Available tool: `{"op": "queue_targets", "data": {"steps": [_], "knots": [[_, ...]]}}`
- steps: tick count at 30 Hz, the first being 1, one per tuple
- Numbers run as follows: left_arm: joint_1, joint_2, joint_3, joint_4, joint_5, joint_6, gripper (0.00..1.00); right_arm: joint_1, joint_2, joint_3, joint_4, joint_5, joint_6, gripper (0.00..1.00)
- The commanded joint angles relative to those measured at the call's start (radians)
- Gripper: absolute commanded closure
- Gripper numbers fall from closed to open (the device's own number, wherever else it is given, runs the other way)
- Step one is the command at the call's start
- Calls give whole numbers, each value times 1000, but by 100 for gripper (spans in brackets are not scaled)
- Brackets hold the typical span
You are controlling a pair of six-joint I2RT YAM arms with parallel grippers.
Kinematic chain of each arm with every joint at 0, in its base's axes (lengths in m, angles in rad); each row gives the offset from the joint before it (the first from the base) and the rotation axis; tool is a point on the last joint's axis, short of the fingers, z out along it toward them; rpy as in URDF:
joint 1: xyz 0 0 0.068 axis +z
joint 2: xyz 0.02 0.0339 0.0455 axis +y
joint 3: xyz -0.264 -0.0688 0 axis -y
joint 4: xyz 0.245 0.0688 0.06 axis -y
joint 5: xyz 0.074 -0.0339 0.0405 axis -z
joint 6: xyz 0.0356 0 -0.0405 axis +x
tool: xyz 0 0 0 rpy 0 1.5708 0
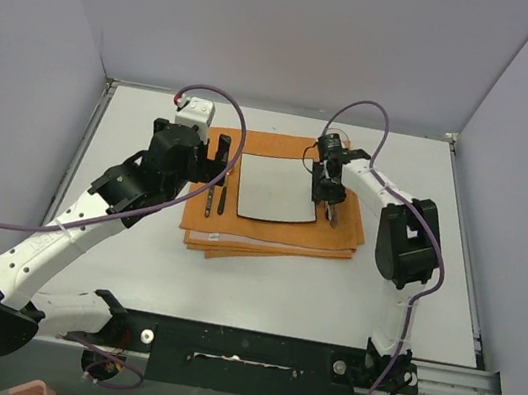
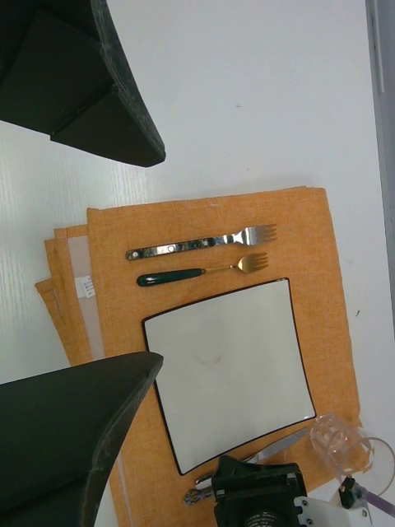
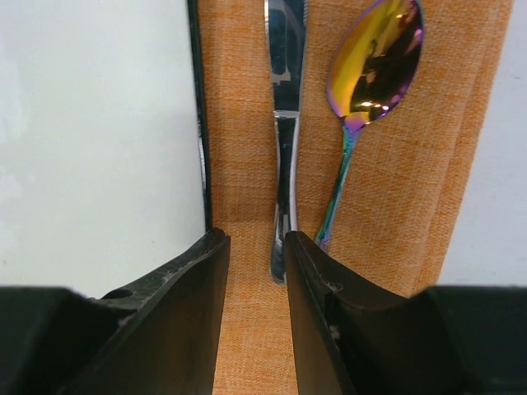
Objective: Set the dinner table for one person
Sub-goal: Place the knife on the napkin.
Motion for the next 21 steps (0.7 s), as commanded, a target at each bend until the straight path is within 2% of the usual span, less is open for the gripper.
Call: {"op": "queue_targets", "data": {"steps": [1, 21], "knots": [[9, -28, 8, 29, -3, 16, 2, -27, -25, 40, 9, 24, -10, 65], [17, -7, 7, 48, 3, 9, 2, -33, 96, 52, 2, -5, -18, 69]]}}
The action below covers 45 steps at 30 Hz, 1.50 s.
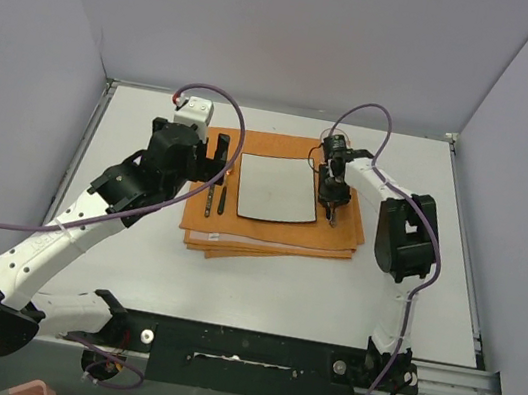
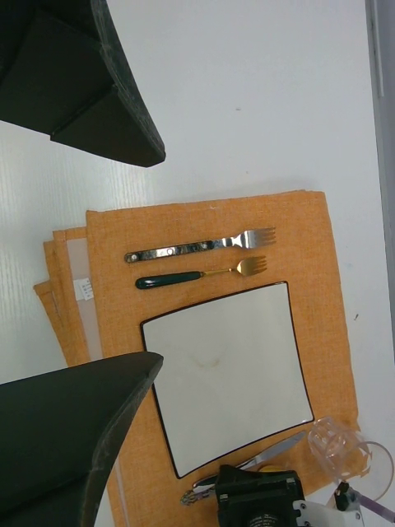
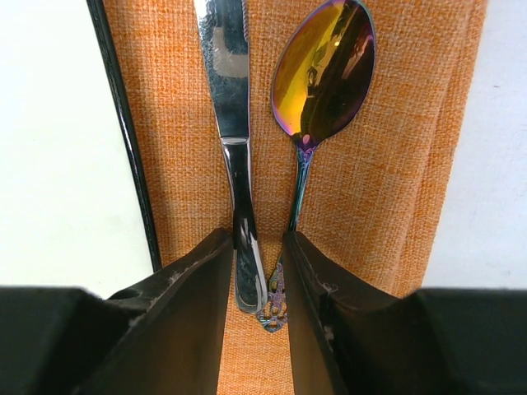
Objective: Set the dinner table for one person
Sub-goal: Place the knife on the napkin.
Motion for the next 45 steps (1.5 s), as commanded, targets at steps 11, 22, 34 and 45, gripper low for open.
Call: {"op": "queue_targets", "data": {"steps": [11, 22, 34, 45], "knots": [[17, 4, 13, 67, 6, 17, 2, 21, 41, 4, -35, 6, -7, 81], [17, 6, 20, 74, 12, 24, 2, 55, -33, -48, -71, -13, 40, 86], [16, -21, 4, 65, 15, 16, 2, 87, -59, -50, -73, -61, 118, 87], [16, -46, -16, 58, 17, 18, 2, 93, -161, -1, -84, 122, 63, 53]]}}
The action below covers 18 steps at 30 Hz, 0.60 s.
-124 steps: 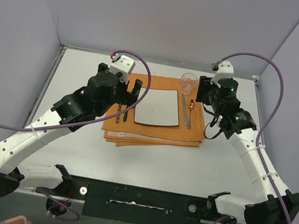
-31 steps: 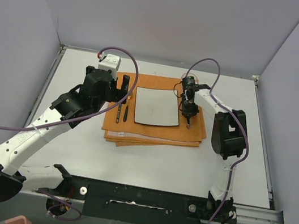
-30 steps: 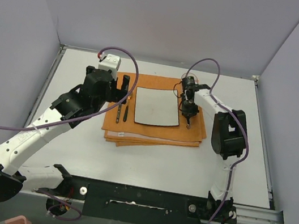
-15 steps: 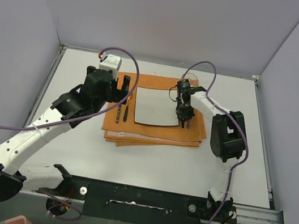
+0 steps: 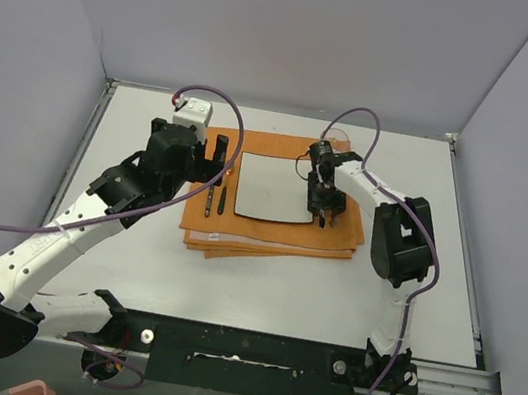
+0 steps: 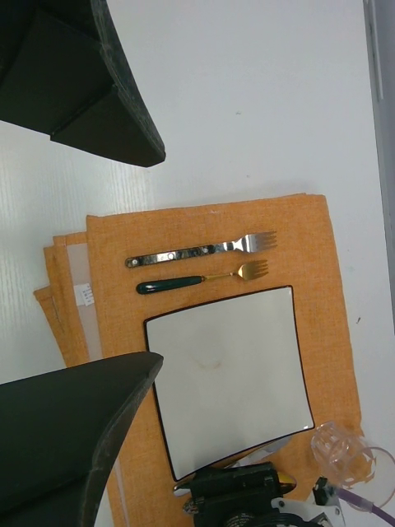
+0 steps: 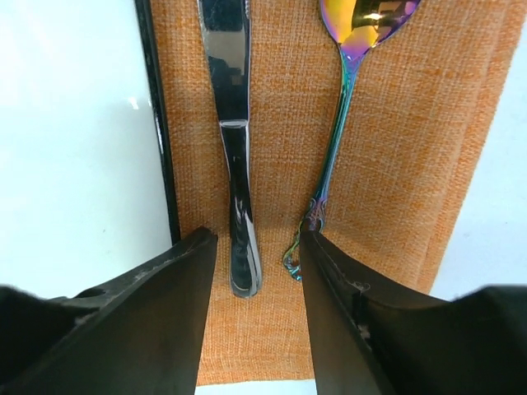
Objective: Set the dinner table for one person
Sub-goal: Place the knife on the napkin.
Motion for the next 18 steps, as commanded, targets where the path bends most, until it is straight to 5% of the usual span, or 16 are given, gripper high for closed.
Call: {"op": "queue_targets", "data": {"steps": [1, 9, 18], "knots": [[6, -38, 1, 51, 11, 0, 2, 17, -163, 27, 27, 74, -31, 53], [6, -36, -2, 60, 22, -9, 2, -8, -341, -86, 90, 149, -36, 54], [5, -47, -20, 52, 27, -33, 2, -117, -315, -213, 32, -6, 128, 59]]}}
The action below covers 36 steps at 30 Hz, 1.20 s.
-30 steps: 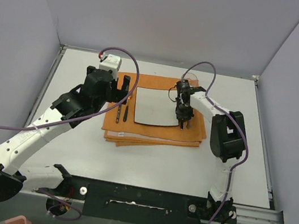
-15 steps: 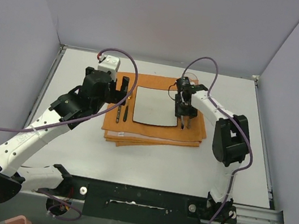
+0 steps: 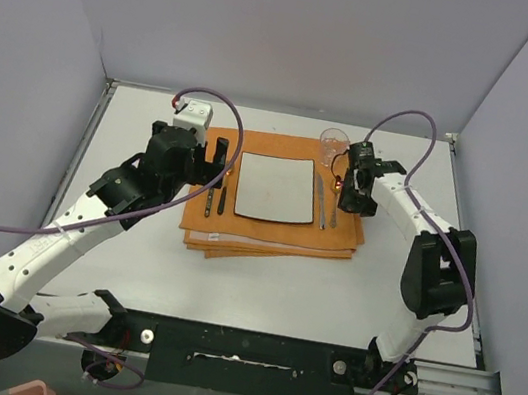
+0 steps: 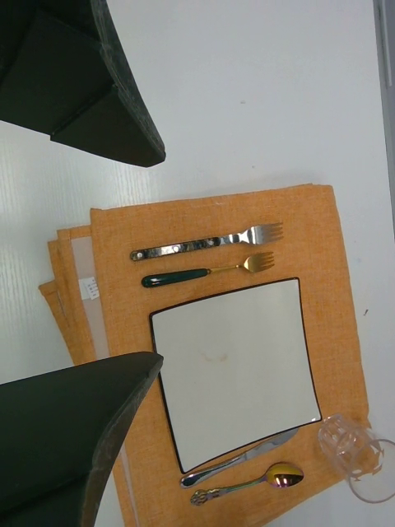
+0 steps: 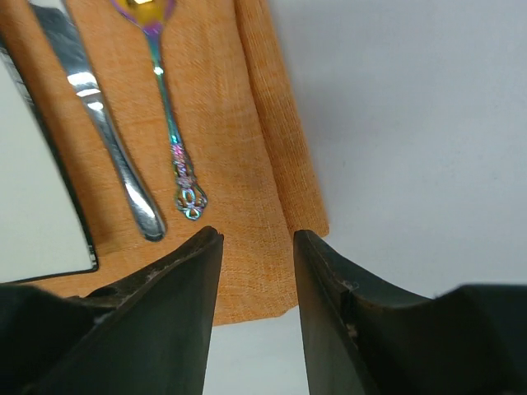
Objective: Set the dinner table for one person
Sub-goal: Place the knife on the napkin, then adjust the napkin at the center of the board.
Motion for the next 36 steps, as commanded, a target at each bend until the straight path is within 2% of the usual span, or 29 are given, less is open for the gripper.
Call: {"op": "queue_targets", "data": {"steps": [1, 16, 28, 36], "knots": [[5, -46, -15, 45, 7, -27, 2, -8, 27, -37, -28, -58, 75, 59], [5, -72, -5, 23, -1, -14, 2, -12, 161, -53, -22, -48, 65, 62], [5, -72, -5, 26, -15, 0, 2, -32, 35, -5, -22, -10, 13, 61], [6, -67, 3, 30, -17, -1, 2, -58, 98, -27, -11, -29, 7, 61]]}}
